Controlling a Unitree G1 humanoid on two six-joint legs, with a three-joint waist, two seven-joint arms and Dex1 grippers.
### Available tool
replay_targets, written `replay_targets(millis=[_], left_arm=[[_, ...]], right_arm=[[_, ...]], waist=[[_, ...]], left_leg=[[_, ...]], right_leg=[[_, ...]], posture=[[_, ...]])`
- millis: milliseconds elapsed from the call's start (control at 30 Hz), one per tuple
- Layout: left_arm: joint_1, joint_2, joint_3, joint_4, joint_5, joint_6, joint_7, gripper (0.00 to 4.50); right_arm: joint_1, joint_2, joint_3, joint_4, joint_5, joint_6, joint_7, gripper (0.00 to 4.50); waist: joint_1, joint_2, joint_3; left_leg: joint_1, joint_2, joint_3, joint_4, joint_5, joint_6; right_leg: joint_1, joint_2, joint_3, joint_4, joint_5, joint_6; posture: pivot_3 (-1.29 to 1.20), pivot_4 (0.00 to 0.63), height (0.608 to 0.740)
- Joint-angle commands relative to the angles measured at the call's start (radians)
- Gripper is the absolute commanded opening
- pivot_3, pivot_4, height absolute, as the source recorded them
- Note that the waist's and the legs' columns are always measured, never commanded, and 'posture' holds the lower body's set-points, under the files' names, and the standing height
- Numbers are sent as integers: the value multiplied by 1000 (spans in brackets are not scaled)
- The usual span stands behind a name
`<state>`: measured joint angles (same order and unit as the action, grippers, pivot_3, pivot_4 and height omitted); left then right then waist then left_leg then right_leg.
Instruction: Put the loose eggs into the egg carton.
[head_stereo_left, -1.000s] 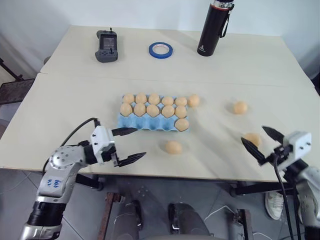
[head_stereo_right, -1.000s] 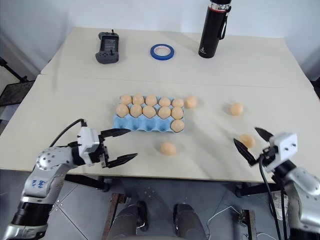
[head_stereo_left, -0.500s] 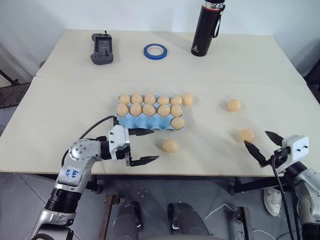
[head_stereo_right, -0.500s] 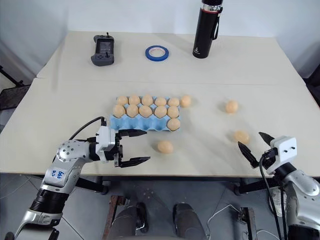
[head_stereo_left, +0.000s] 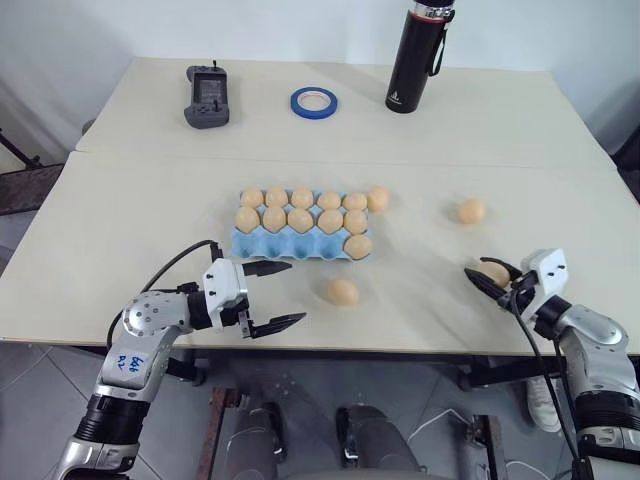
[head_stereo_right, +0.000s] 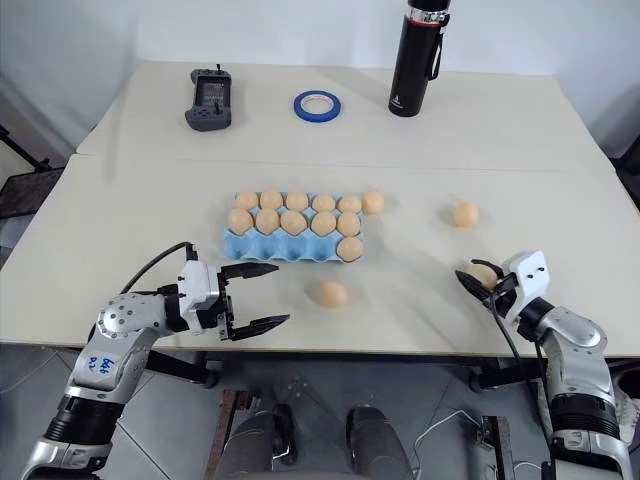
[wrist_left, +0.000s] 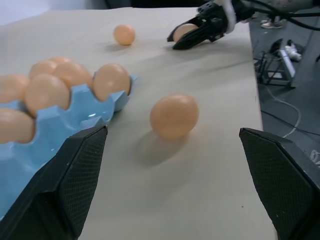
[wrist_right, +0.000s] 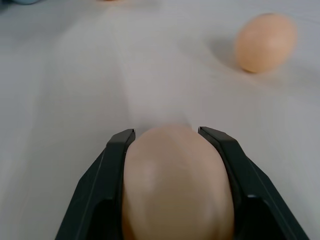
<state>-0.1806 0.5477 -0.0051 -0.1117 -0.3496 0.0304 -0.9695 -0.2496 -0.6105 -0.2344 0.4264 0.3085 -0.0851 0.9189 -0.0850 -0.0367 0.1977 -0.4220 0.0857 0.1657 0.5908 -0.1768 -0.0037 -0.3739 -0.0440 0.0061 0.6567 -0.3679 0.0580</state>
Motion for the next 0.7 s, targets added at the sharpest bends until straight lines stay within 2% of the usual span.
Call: replay_targets(millis=[33,167,267,500,667,700], left_arm=[[21,3,51,-40,-9,-3,48,4500],[56,9,98,-32,-13,2,87,4500],[88,16,126,-28,-10,-3,103,4500],[134,13,159,-56,-9,-1,140,4500],[176,6,168,-92,-10,4,168,4500],[182,6,168,-97,-10,5,171,4500]], right_arm=[[-35,35,33,-155,42,37,4,1667],[-117,122,127,-293,52,133,-36,1667],[-198,197,227,-340,1,188,-80,1667],[-352,343,348,-277,-83,248,-181,1667],[-388,390,387,-211,-112,235,-176,1667],[-390,397,389,-206,-112,237,-174,2382]], waist=[[-3,0,0],[-10,0,0],[-11,0,0],[1,0,0],[0,0,0],[0,0,0]], left_leg=[[0,0,0,0,0,0],[1,1,0,0,1,-1],[0,2,-1,0,1,-2],[-2,0,-1,-3,1,-2],[-2,-1,0,-7,0,-2],[-2,-1,0,-8,1,-2]], right_leg=[[0,0,0,1,0,0],[-1,1,0,3,0,0],[-2,1,-1,4,0,-1],[-3,-2,-2,1,-1,-2],[-3,-2,-2,-1,-1,-2],[-4,-2,-2,-1,-1,-2]], posture=[[0,150,740],[0,150,740],[0,150,740],[0,150,740],[0,150,740],[0,150,740]])
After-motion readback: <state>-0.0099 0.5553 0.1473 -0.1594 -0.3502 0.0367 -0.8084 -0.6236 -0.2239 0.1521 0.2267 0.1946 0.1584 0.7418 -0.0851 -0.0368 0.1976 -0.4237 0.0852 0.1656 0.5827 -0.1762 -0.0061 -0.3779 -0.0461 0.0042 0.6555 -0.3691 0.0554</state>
